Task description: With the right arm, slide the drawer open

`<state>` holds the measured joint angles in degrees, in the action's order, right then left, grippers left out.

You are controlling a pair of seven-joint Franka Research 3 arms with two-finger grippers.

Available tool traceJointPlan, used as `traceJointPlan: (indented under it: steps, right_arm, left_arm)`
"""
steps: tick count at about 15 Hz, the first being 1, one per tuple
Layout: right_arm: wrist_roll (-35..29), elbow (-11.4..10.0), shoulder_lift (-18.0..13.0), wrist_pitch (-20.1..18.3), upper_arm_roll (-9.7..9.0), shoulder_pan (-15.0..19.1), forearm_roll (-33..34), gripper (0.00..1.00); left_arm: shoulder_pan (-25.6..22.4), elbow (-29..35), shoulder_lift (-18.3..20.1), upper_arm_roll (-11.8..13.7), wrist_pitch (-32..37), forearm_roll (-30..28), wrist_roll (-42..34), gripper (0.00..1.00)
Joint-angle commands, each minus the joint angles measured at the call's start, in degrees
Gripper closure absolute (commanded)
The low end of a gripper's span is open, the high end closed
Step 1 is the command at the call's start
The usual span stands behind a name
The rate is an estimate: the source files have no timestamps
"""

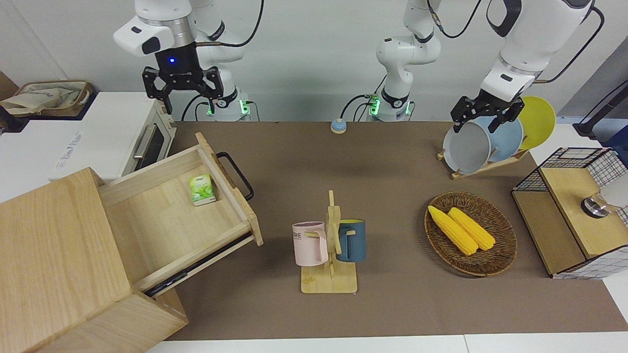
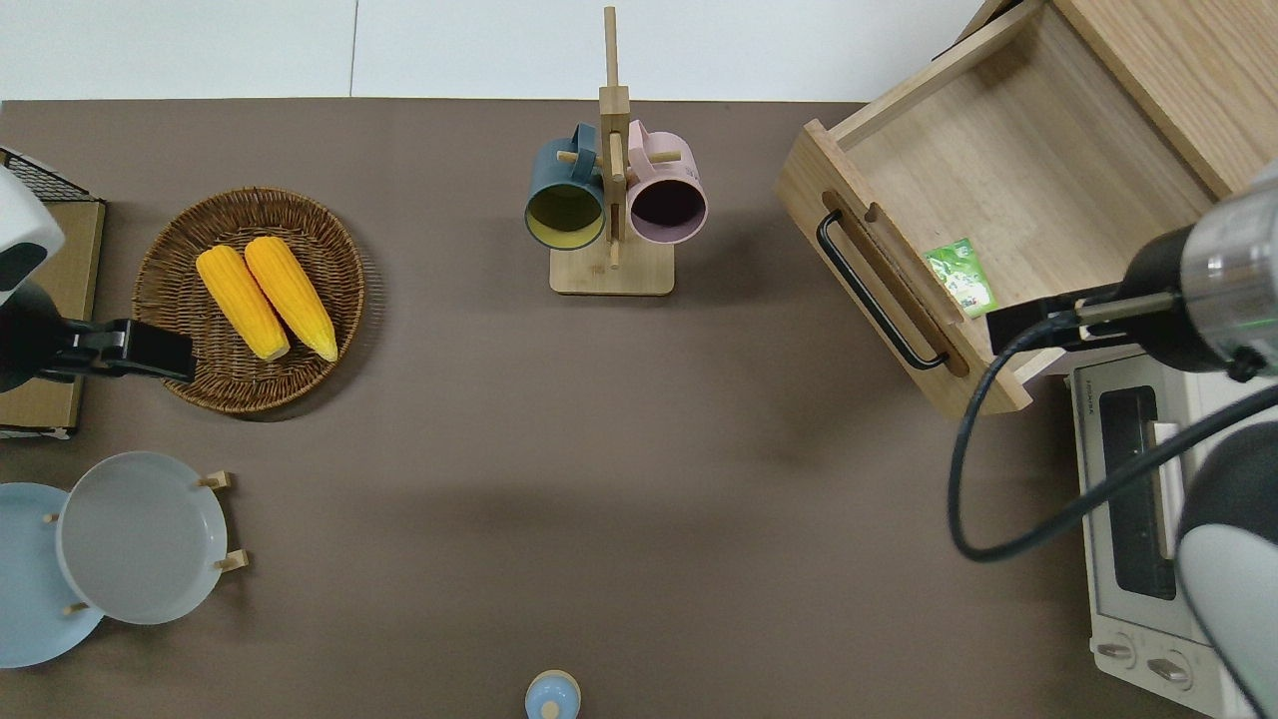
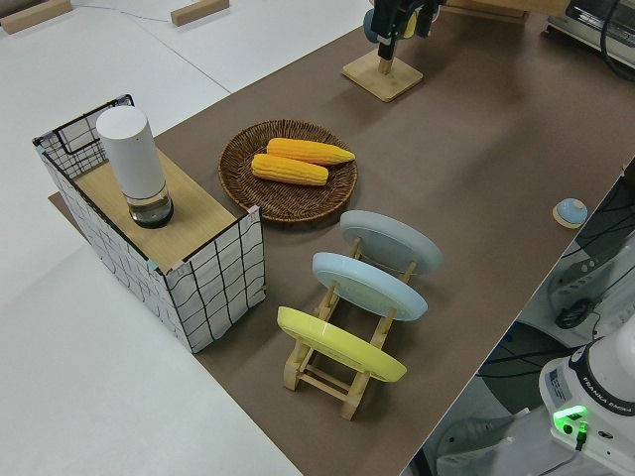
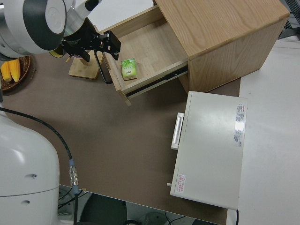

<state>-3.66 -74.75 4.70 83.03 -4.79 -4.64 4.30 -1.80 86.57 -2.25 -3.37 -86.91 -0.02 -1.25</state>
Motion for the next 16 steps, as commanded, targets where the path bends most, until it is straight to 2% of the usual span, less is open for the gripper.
traceJointPlan:
  steps: [1, 8, 11, 13, 15, 16]
  right_arm:
    - [6.6, -3.2, -0.8, 0.6, -0.83, 6.1, -3.2, 0.017]
    - [6.9, -6.4, 0.0, 0.6, -0.75, 9.8, -4.8, 0.015]
    - [6.9, -6.4, 0.4, 0.8, -0.83, 9.8, -4.5, 0.015]
    - [6.8, -6.5, 0.4, 1.3, -0.83, 9.5, -3.8, 0.015]
    - [6.8, -7.5, 0.8, 4.2, -0.83, 10.0, -3.5, 0.015]
    - [6.4, -7.7, 0.8, 4.3, -0.83, 9.9, -3.4, 0.015]
  left_arm:
    - [-0.3, -1.5, -0.7, -0.4, 1.1, 1.0, -0.5, 0.01]
    - [-0.3, -1.4, -0.7, -0.4, 1.1, 1.0, -0.5, 0.01]
    - [-0.3, -1.5, -0.7, -0.4, 1.1, 1.0, -0.5, 0.01]
    - [-0.3, -1.5, -0.7, -0.4, 1.1, 1.0, -0.5, 0.01]
    - [-0.3, -1.4, -0.7, -0.4, 1.1, 1.0, -0.5, 0.01]
    - [-0.3, -1.4, -0.7, -0.4, 1.1, 1.0, -0.5, 0.01]
